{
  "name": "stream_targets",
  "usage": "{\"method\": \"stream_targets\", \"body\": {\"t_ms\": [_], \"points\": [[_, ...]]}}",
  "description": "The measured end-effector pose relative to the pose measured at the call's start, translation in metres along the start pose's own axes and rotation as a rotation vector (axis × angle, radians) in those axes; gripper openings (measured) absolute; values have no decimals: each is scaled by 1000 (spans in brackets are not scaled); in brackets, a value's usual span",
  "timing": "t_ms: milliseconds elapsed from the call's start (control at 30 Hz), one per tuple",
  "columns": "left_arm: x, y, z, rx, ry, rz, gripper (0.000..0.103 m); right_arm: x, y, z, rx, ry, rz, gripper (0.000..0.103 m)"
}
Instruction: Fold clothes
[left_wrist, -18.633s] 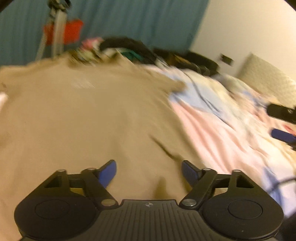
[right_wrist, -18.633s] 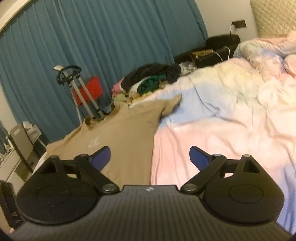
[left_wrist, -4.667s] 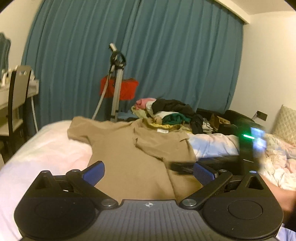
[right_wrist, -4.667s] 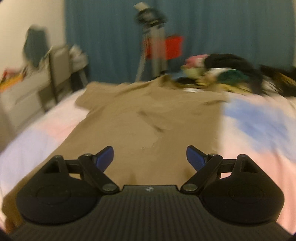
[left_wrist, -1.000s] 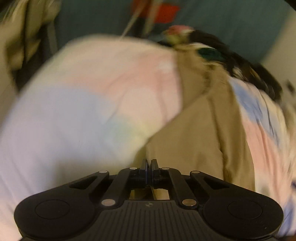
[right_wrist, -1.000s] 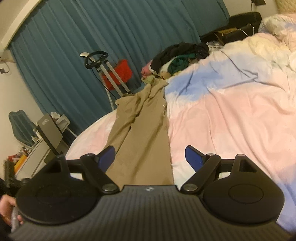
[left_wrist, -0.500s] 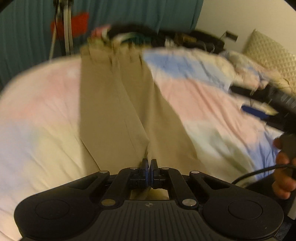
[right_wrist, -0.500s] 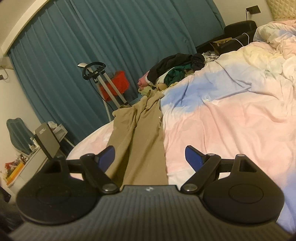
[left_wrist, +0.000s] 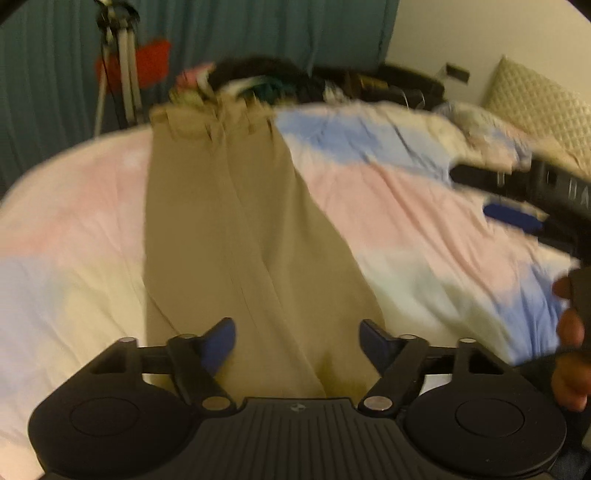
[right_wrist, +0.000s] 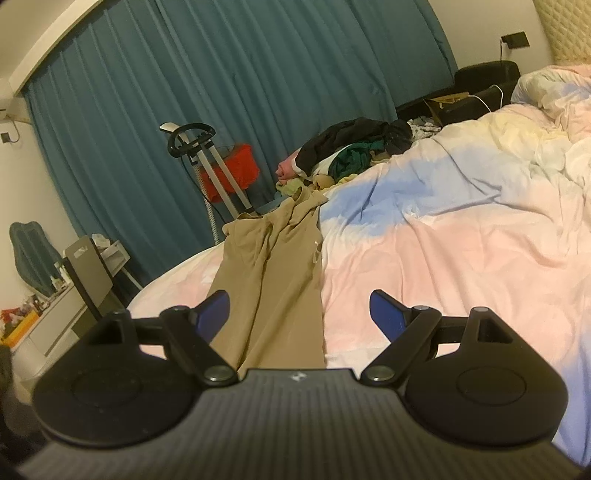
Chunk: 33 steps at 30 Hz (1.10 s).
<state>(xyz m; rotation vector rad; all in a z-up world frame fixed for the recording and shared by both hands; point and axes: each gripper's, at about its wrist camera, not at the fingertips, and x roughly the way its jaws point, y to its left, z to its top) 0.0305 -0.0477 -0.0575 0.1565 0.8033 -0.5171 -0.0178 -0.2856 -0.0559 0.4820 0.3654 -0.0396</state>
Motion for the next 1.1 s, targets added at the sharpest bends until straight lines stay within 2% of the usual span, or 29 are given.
{"method": "stream_targets", "body": {"t_ms": [167,233,300,433,633,733,900,1000,1067,1100], "points": [[-11,-14,31,3,-110,56,93,-3,2,1,-31,-19,-17,84],[-15,-20,43,5,-153,78,94,-3,2,2,-34,-25,-28,84],[-17,-26,62,-7,-214,84,98,-4,0,3,-38,-31,-46,84],[-18,-36,87,-21,-284,73,99,-3,-4,4,-44,-46,-81,84],[5,-39,88,-70,-303,69,100,1,-12,5,-36,-39,-115,84],[19,-30,78,-79,-287,89,100,8,-13,9,-40,-15,-126,84],[19,5,67,-152,-285,125,100,47,1,38,-99,33,-97,84],[15,22,62,-180,-301,165,100,94,22,60,-163,57,-62,71],[17,32,59,-194,-295,180,100,132,39,71,-227,73,-58,58],[18,37,58,-194,-296,181,100,152,48,76,-261,84,-52,55]]}}
